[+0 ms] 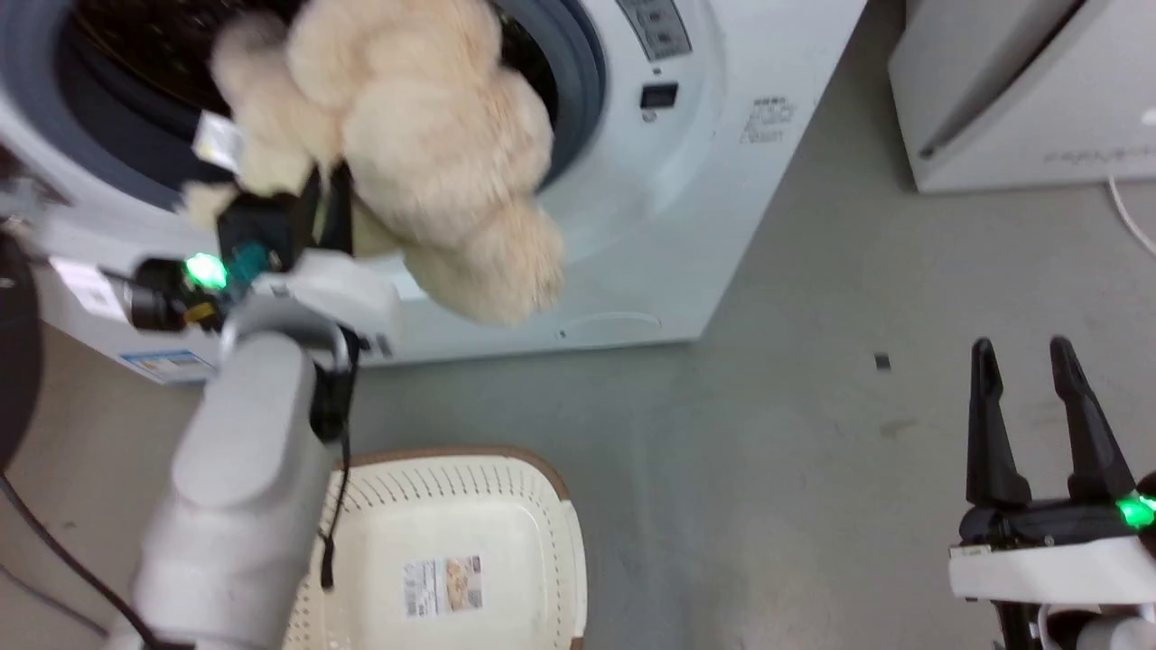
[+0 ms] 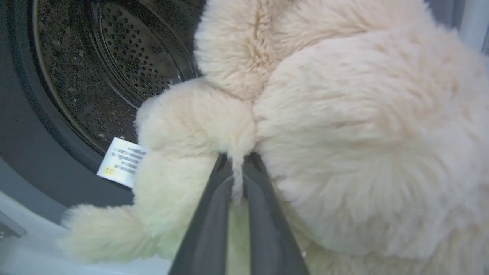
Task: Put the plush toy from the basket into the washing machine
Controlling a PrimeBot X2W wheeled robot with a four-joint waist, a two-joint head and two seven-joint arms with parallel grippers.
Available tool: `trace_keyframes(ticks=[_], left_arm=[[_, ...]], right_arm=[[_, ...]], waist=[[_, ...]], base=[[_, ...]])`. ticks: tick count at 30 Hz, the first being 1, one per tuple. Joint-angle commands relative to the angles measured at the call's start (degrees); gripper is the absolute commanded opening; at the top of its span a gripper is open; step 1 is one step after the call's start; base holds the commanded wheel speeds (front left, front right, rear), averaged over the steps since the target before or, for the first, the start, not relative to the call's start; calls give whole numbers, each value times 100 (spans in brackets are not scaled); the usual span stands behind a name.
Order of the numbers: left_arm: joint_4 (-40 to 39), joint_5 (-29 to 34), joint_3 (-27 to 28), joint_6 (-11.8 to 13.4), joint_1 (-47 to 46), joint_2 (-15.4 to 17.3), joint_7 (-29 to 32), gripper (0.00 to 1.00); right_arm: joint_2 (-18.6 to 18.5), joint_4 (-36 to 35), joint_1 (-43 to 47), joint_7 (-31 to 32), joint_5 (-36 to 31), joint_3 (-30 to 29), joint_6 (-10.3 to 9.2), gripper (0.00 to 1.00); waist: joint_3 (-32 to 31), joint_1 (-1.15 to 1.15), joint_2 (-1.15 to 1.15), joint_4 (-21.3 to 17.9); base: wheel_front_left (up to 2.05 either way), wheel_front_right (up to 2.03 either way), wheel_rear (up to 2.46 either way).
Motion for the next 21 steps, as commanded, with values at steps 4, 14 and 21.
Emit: trace_keyframes(ticks=[4, 14, 21], left_arm=[[134, 126, 106, 24, -629, 133, -39, 0], [666, 238, 422, 55, -2193, 735, -39, 0], [973, 372, 457, -27, -3354, 1220, -39, 0]], right_arm=[[-1, -52, -307, -25, 81, 48, -4, 100], [-1, -192, -819, -25, 312, 60, -4, 100], [-1, -302, -1010, -25, 488, 110, -4, 100]], waist=[[703, 0, 0, -344], [1768, 0, 0, -900], [2414, 0, 0, -1148]], base=[[0, 0, 0], [0, 0, 0], [0, 0, 0]])
